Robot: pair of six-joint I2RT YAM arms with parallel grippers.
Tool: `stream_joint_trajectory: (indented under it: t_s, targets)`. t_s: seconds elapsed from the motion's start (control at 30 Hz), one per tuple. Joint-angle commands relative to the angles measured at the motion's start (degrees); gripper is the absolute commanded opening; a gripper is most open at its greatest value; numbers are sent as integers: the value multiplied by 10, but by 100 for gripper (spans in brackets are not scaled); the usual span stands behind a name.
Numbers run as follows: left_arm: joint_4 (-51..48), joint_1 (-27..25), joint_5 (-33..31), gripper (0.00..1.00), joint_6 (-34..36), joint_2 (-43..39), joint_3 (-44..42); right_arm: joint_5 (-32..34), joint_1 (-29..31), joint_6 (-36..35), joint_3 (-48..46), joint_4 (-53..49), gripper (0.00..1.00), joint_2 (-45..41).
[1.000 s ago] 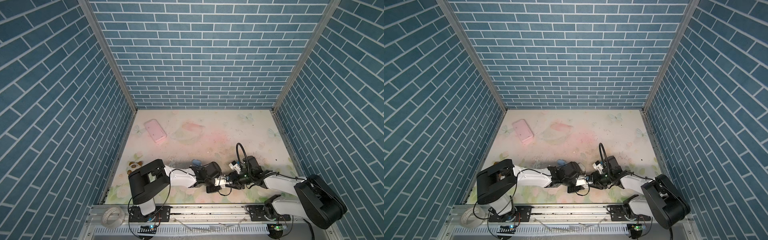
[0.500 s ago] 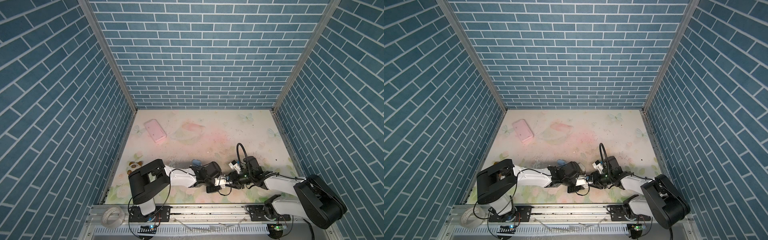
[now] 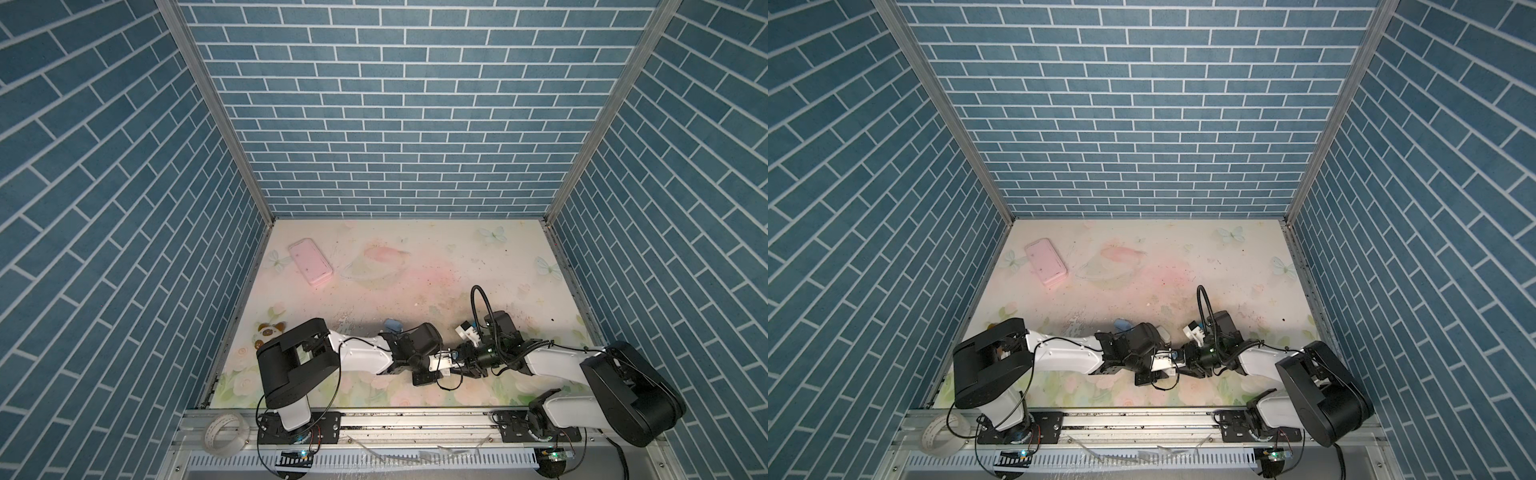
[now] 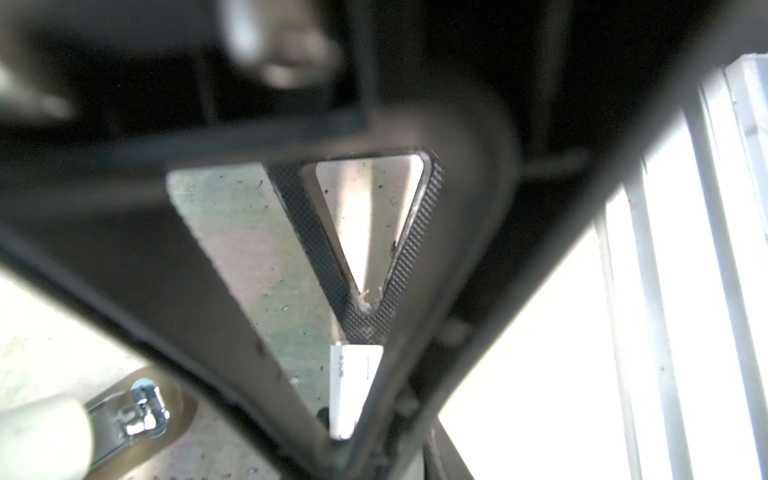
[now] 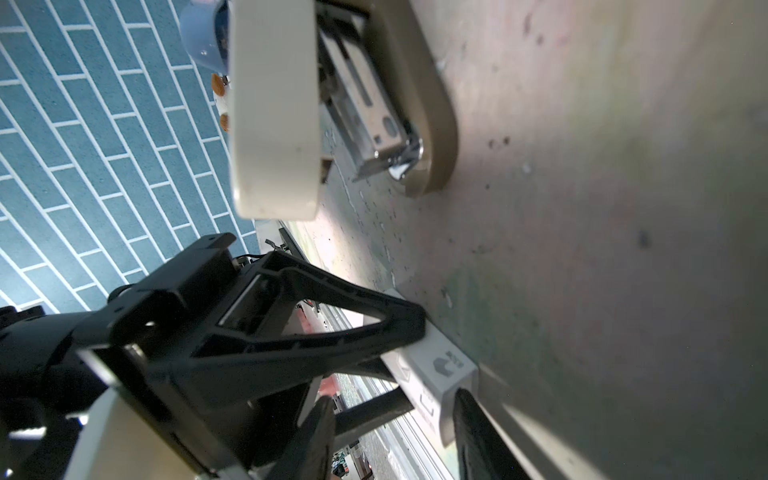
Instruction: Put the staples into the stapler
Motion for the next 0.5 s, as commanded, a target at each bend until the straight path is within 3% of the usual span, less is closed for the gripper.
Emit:
stream_joint_trajectory:
  t_s: [0.0,0.47]
  targets:
    - [-35,-4,-28,35,-2,25,-7,-46,9,7,33,20,47,10]
    - [-44,-4,-10,36,0,31,-1,-53,13,11,48,41,47,47]
